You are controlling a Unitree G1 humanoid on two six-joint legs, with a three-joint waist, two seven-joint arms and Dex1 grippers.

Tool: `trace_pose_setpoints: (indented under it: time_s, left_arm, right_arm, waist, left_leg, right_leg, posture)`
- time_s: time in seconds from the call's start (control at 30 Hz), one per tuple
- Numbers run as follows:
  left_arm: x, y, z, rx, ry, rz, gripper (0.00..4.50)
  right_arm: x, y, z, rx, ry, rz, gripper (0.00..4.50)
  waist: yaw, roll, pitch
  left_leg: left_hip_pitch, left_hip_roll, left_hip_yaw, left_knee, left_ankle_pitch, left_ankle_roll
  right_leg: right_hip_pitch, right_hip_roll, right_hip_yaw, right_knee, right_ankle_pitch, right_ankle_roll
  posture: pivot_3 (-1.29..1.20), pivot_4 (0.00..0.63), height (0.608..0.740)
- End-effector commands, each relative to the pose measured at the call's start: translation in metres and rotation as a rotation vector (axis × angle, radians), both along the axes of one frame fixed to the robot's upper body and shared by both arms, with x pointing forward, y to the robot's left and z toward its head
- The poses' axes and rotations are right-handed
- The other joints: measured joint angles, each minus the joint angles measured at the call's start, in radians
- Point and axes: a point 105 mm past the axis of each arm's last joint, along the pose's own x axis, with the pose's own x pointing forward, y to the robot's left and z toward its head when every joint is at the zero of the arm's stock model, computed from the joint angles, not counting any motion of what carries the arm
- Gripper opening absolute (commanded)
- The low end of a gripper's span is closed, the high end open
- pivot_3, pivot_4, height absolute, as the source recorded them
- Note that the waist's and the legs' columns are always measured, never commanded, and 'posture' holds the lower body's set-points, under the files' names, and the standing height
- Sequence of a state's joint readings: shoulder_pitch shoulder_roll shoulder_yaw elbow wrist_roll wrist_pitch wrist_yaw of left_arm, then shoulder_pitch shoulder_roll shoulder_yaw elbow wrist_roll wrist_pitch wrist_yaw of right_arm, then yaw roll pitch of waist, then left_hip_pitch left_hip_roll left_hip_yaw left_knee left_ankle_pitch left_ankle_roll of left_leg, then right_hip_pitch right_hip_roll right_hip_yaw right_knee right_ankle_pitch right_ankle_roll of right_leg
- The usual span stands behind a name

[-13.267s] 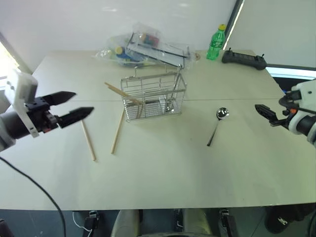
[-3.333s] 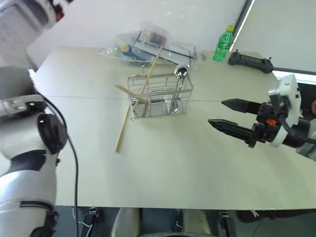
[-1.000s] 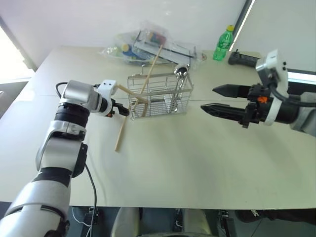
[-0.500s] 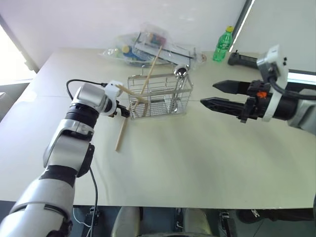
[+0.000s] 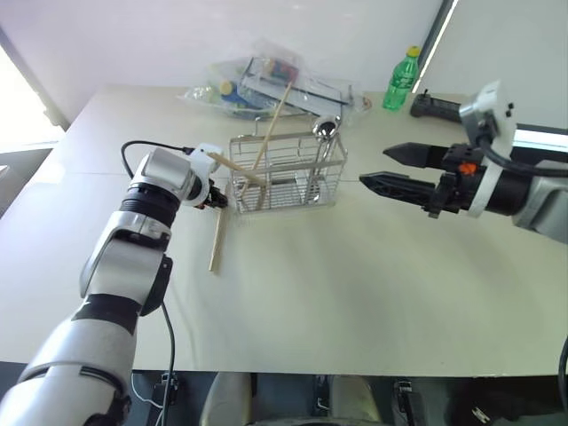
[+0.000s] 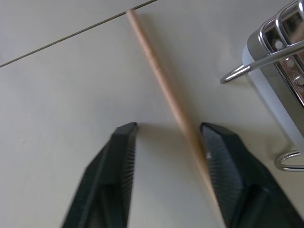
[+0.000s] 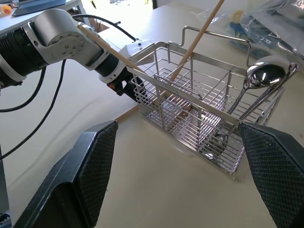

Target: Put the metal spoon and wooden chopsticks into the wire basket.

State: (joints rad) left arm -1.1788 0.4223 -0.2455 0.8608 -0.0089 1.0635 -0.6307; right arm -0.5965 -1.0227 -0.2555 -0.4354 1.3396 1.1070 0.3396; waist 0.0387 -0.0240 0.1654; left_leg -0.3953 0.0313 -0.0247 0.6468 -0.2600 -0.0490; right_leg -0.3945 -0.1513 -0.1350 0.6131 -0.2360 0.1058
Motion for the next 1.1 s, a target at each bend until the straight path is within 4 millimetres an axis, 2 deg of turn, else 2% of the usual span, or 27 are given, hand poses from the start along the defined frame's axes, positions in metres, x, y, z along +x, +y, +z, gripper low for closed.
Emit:
trace_pose_setpoints:
  time_s: [0.03, 0.07, 0.33, 0.53, 0.7, 0.8, 0.87, 0.97, 1.0, 1.1]
  left_arm:
    - [-0.003, -0.002, -0.006, -0.012, 0.031, 0.008, 0.2]
    - [-0.003, -0.002, -0.006, -0.014, 0.033, 0.01, 0.07]
    - [-0.007, 0.002, -0.011, -0.022, 0.056, 0.03, 0.07]
    - [-0.001, 0.026, 0.006, -0.05, -0.013, 0.125, 0.07]
    - [0.018, 0.077, 0.053, -0.116, -0.283, 0.336, 0.07]
    - [0.021, 0.107, 0.073, -0.094, -0.434, 0.43, 0.07]
    - [0.023, 0.119, 0.09, -0.11, -0.552, 0.461, 0.07]
    - [0.026, 0.118, 0.14, -0.313, -0.776, 0.474, 0.07]
    - [0.024, 0.112, 0.172, -0.403, -0.895, 0.44, 0.07]
    - [0.01, 0.098, 0.233, -0.544, -1.119, 0.345, 0.07]
  right_arm:
    - [-0.004, 0.001, 0.013, 0.009, -0.05, 0.014, 4.17]
    - [-0.005, 0.001, 0.012, 0.007, -0.047, 0.018, 4.17]
    - [-0.007, 0.001, 0.009, -0.007, -0.038, 0.032, 4.17]
    - [-0.007, -0.002, 0.007, -0.005, -0.033, 0.029, 4.17]
    - [-0.01, -0.004, 0.002, -0.011, -0.042, 0.016, 4.17]
    - [-0.012, -0.007, 0.0, -0.002, -0.042, -0.001, 4.17]
    - [-0.015, -0.01, -0.003, -0.006, -0.038, -0.009, 4.17]
    - [-0.017, -0.014, -0.01, -0.015, -0.028, -0.029, 4.17]
    - [-0.018, -0.016, -0.012, -0.014, -0.022, -0.035, 4.17]
    - [-0.02, -0.017, -0.016, -0.013, -0.015, -0.041, 4.17]
  waist:
    - [0.0, 0.0, 0.0]
    - [0.0, 0.0, 0.0]
    - [-0.001, 0.0, 0.0]
    - [-0.004, 0.0, 0.0]
    - [-0.02, -0.002, 0.001]
    - [-0.025, -0.002, 0.001]
    - [-0.021, -0.003, 0.001]
    - [-0.019, -0.003, 0.001]
    - [-0.019, -0.004, 0.002]
    - [-0.017, -0.005, 0.002]
  left_leg:
    - [0.0, 0.0, 0.0, 0.0, 0.0, 0.0]
    - [0.0, 0.0, 0.0, 0.0, 0.0, 0.0]
    - [0.0, 0.0, 0.0, 0.0, 0.0, 0.0]
    - [-0.001, 0.0, 0.0, -0.001, 0.0, 0.0]
    - [-0.004, 0.001, 0.0, -0.001, 0.0, 0.0]
    - [-0.005, 0.0, 0.0, -0.001, 0.0, 0.0]
    - [-0.005, 0.0, 0.0, -0.001, 0.0, 0.0]
    - [-0.006, 0.0, 0.0, 0.0, 0.0, 0.0]
    - [-0.006, 0.0, 0.0, 0.0, 0.0, 0.0]
    - [-0.008, 0.0, -0.001, 0.001, 0.0, 0.0]
  right_leg:
    - [0.0, 0.0, 0.0, 0.0, 0.0, 0.0]
    - [0.0, 0.0, 0.0, 0.0, 0.0, 0.0]
    - [-0.001, 0.0, 0.0, 0.0, 0.0, 0.0]
    - [-0.001, 0.0, 0.0, 0.0, 0.0, 0.0]
    - [-0.005, 0.001, 0.0, 0.001, 0.002, -0.003]
    - [-0.005, 0.0, 0.0, 0.001, 0.002, -0.003]
    - [-0.004, 0.0, 0.0, 0.0, 0.003, -0.003]
    - [-0.004, 0.0, 0.0, 0.0, 0.003, -0.002]
    - [-0.004, 0.0, 0.0, 0.0, 0.003, -0.002]
    - [-0.005, 0.0, -0.001, 0.0, 0.003, -0.002]
  posture:
    - [0.0, 0.15, 0.675]
    - [0.0, 0.15, 0.675]
    - [0.0, 0.15, 0.675]
    - [0.0, 0.15, 0.675]
    - [0.0, 0.15, 0.675]
    - [0.0, 0.15, 0.675]
    - [0.0, 0.15, 0.675]
    - [0.0, 0.15, 0.675]
    - [0.0, 0.15, 0.675]
    - [0.0, 0.15, 0.675]
